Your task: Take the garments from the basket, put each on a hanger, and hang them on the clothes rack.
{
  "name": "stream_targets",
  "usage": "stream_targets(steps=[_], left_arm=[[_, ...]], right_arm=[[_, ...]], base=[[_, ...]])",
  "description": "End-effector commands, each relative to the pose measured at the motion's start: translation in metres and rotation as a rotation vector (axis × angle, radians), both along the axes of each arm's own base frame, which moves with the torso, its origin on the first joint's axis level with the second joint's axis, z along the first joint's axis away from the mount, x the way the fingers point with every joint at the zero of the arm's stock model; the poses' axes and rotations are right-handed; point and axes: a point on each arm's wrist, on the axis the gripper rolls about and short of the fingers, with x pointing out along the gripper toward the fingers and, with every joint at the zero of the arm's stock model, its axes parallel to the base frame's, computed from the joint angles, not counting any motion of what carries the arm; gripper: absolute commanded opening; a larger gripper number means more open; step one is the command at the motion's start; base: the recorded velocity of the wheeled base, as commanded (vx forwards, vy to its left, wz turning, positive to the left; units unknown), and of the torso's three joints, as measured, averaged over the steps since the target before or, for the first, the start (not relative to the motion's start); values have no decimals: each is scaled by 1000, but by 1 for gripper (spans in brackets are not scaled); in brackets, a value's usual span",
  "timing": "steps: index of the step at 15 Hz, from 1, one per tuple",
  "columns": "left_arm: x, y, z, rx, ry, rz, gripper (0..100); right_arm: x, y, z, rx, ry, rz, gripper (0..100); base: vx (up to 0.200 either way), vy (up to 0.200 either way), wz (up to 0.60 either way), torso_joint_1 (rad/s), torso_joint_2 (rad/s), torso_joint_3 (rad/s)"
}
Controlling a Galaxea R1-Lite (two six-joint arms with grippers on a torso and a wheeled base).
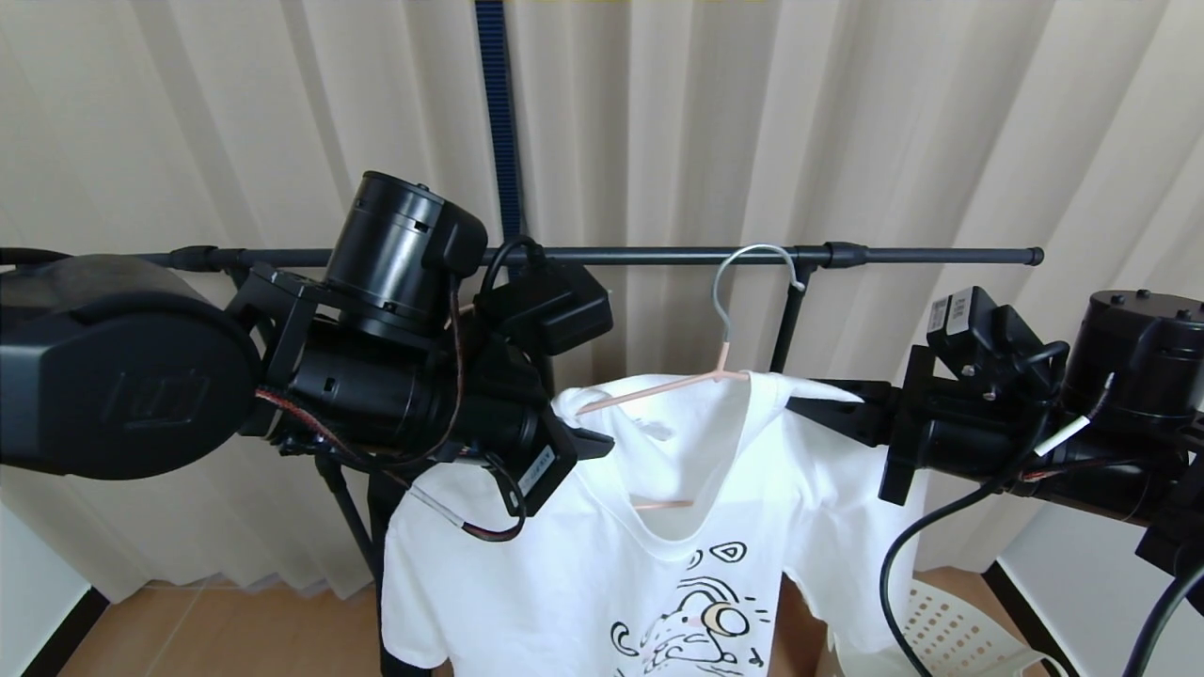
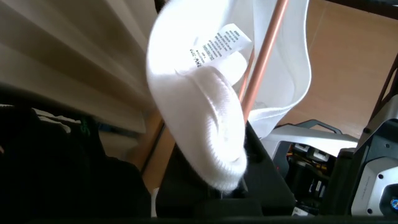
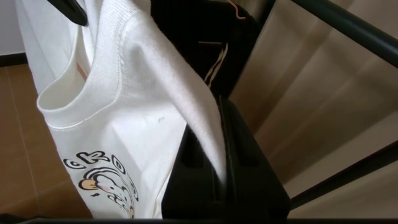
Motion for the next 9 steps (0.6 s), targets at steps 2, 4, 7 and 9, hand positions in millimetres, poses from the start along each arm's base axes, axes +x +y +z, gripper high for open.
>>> stream_targets(steps=[2, 4, 7, 9], left_arm=[[-1, 1, 2, -3, -4, 1, 0], [-1, 2, 3, -6, -7, 4, 0], [-2, 3, 3, -11, -15, 6, 0], [-2, 3, -1, -30, -39, 6, 0]], right_arm=[[0, 0, 0, 0, -1, 1, 0], [0, 0, 0, 0, -1, 1, 0], [0, 0, 0, 0, -1, 1, 0], [-1, 0, 0, -1, 1, 1, 100]], base=[[0, 0, 0, 0, 0, 0], [0, 0, 0, 0, 0, 0], [0, 0, 0, 0, 0, 0], [0, 0, 0, 0, 0, 0]])
